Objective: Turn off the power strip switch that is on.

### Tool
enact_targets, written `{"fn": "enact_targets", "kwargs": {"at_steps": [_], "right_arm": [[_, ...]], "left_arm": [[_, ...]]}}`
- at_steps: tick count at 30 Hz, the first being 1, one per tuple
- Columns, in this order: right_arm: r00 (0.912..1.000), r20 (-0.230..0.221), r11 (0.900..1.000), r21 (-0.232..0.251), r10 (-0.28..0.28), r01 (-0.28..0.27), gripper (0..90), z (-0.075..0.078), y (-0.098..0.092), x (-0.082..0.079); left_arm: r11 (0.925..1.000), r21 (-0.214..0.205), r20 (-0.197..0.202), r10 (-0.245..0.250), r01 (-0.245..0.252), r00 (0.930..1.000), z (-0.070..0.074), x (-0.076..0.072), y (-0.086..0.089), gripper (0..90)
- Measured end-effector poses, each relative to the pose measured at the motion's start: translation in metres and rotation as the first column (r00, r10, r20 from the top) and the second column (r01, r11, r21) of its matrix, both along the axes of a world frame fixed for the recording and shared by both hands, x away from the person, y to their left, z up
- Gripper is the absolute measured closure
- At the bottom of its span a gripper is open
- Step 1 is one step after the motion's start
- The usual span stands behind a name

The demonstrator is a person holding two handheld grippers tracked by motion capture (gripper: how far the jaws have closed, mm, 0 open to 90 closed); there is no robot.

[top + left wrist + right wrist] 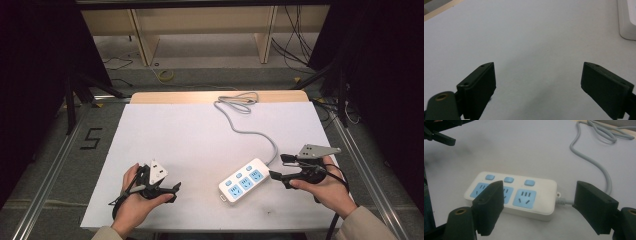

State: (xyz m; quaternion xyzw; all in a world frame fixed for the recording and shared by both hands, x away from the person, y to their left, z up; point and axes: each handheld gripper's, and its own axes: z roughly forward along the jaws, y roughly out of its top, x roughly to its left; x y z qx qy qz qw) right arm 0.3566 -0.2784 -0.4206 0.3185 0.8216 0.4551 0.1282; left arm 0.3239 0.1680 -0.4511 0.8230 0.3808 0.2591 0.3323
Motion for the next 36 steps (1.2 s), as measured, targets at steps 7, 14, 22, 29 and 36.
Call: {"fn": "enact_targets", "kwargs": {"at_steps": [7, 14, 22, 29, 36], "right_arm": [[0.9996, 0.026, 0.9999, 0.009, 0.013, -0.013, 24.0, -0.004, -0.002, -0.012], [0.9994, 0.032, 0.9999, 0.005, 0.011, -0.011, 23.5, -0.009, -0.008, -0.019], [0.9986, 0.053, 0.9999, 0.004, 0.01, -0.01, 23.4, -0.011, -0.014, -0.028], [0.9988, 0.047, 1.0, 0.003, -0.007, 0.007, 23.6, -0.015, -0.022, -0.033], [0.9987, 0.051, 1.0, 0.002, -0.005, 0.004, 23.7, -0.016, -0.022, -0.032]], "left_arm": [[1.0, -0.003, 0.0, 0.008, -0.008, 1.0, 0.001, -0.001, 0.003, 12.3], [1.0, 0.002, -0.009, 0.003, -0.003, 1.0, 0.0, -0.002, 0.004, 12.1], [1.0, 0.006, -0.012, 0.001, -0.001, 0.9999, 0.0, -0.002, 0.004, 11.9], [1.0, 0.003, -0.01, 0.003, -0.003, 0.9999, 0.0, -0.002, 0.004, 11.9], [1.0, 0.005, -0.01, 0.001, -0.001, 1.0, 0.0, -0.001, 0.003, 11.9]]}}
